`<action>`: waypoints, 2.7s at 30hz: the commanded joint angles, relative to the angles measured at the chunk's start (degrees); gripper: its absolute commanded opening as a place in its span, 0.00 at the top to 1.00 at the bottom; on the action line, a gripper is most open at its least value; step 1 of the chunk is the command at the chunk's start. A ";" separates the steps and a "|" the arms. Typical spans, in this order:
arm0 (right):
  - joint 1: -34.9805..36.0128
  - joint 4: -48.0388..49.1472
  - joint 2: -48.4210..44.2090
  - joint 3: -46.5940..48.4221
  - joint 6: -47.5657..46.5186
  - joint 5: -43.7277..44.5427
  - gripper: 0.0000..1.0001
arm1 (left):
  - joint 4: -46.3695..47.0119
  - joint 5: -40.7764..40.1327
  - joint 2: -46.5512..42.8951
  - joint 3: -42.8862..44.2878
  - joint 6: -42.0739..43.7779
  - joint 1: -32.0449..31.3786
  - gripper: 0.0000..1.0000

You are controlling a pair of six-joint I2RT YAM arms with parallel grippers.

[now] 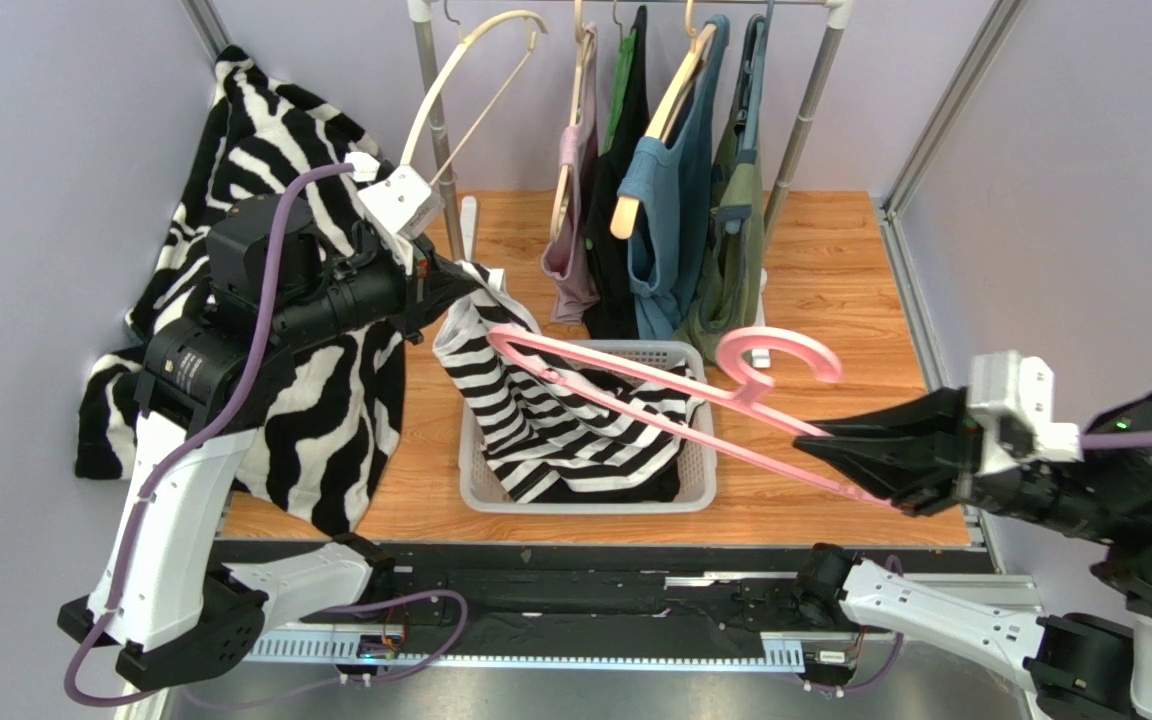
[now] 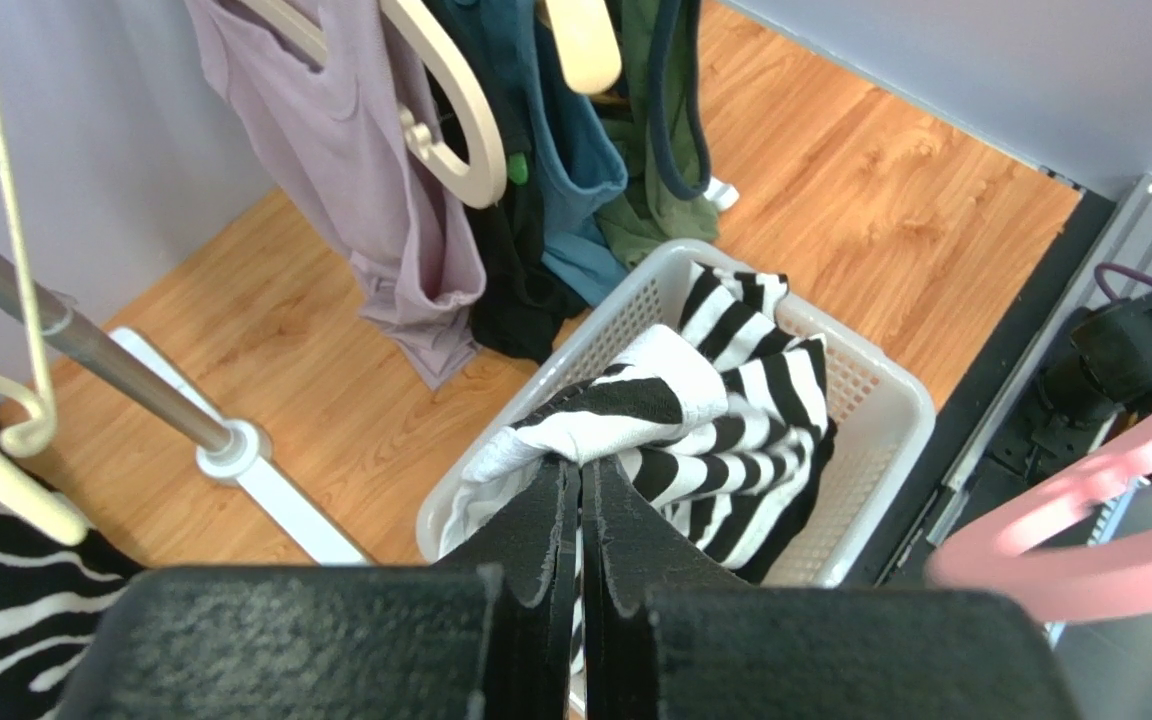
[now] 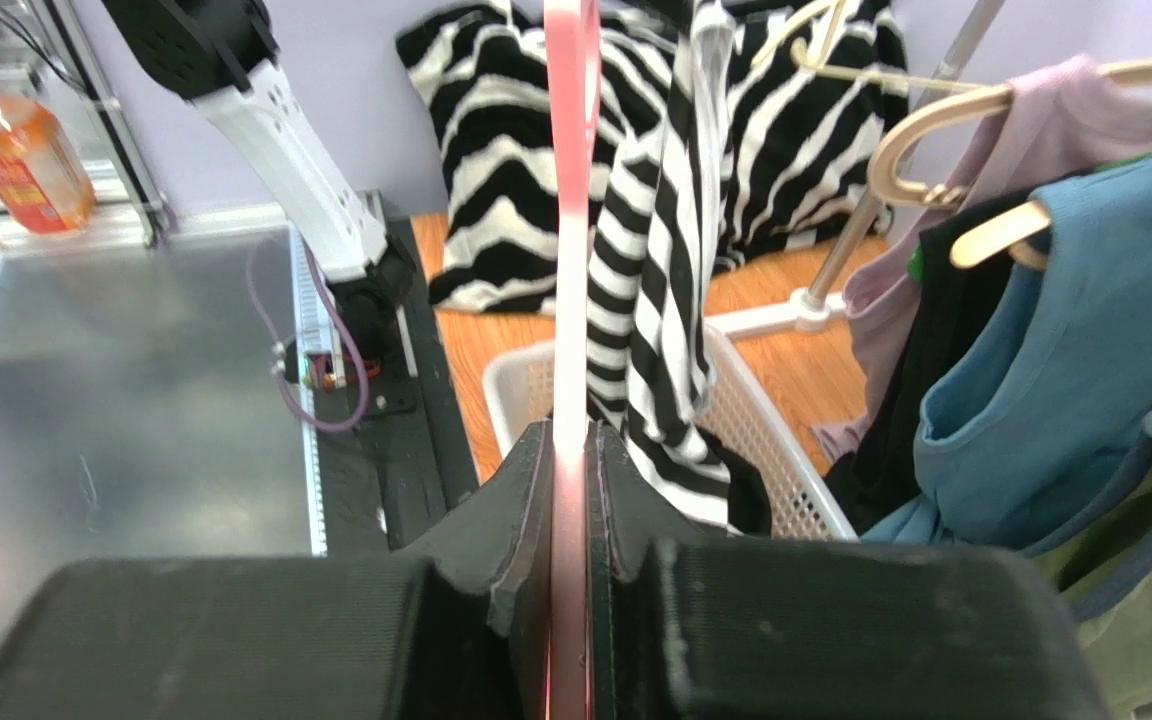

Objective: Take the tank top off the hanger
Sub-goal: Remove the tank top from the hanger, then place the tank top in the bin, then place the hanger at the clothesline.

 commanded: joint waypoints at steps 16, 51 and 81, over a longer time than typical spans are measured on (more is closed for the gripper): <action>0.26 4.81 -2.27 0.86 -1.70 18.30 1.00 | -2.04 21.22 5.48 -0.48 6.79 -7.44 0.01; 0.26 3.66 15.05 -1.78 -7.68 -15.01 1.00 | -20.24 23.59 -8.94 -13.76 32.20 -7.17 0.11; 0.35 27.21 8.46 -8.02 -6.00 22.94 0.32 | -14.45 11.81 -26.16 -8.40 21.94 3.36 1.00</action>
